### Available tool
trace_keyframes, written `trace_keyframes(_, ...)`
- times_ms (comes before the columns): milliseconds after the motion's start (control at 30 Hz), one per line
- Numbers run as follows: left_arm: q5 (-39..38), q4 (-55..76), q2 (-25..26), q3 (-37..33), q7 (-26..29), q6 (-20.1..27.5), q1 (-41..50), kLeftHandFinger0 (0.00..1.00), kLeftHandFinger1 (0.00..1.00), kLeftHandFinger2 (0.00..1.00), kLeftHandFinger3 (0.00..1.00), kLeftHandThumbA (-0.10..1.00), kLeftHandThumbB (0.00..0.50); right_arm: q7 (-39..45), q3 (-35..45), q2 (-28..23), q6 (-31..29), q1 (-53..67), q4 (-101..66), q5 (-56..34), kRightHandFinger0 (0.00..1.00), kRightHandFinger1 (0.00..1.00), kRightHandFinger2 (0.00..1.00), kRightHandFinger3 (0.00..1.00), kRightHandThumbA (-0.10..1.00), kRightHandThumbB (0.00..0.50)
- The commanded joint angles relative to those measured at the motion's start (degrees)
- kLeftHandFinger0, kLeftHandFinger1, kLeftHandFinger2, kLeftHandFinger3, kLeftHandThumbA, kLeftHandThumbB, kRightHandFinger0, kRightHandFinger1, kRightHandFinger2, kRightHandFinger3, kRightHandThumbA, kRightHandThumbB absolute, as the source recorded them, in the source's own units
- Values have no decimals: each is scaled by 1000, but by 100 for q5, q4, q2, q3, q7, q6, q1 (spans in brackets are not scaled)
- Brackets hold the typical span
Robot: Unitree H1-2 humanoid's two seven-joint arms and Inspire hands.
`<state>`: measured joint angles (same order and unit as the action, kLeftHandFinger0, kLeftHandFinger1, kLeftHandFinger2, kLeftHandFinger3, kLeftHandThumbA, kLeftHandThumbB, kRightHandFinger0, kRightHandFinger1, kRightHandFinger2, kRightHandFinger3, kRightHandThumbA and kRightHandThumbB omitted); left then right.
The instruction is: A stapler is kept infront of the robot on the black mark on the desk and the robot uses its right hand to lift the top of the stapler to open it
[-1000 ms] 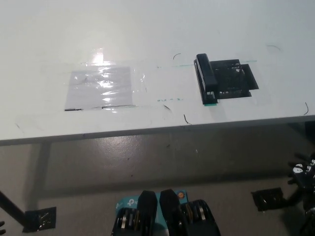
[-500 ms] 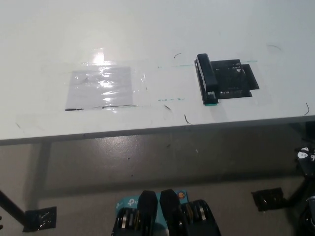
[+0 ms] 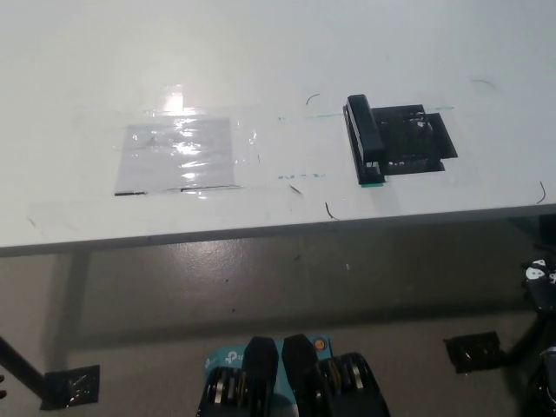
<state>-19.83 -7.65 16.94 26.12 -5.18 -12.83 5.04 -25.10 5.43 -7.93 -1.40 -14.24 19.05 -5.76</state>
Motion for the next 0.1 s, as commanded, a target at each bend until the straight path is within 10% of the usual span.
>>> trace_keyframes(0, -43, 100, 195, 51, -66, 178, -13, 579, 576, 728, 904, 311, 141, 174, 136, 4, -135, -227, -87, 116, 159, 214, 330, 529, 119, 45)
trace_keyframes(67, -29, 86, 203, 43, -67, 185, -14, 580, 577, 729, 909, 313, 141, 185, 166, 26, -116, -229, -101, 110, 158, 212, 327, 525, 115, 45)
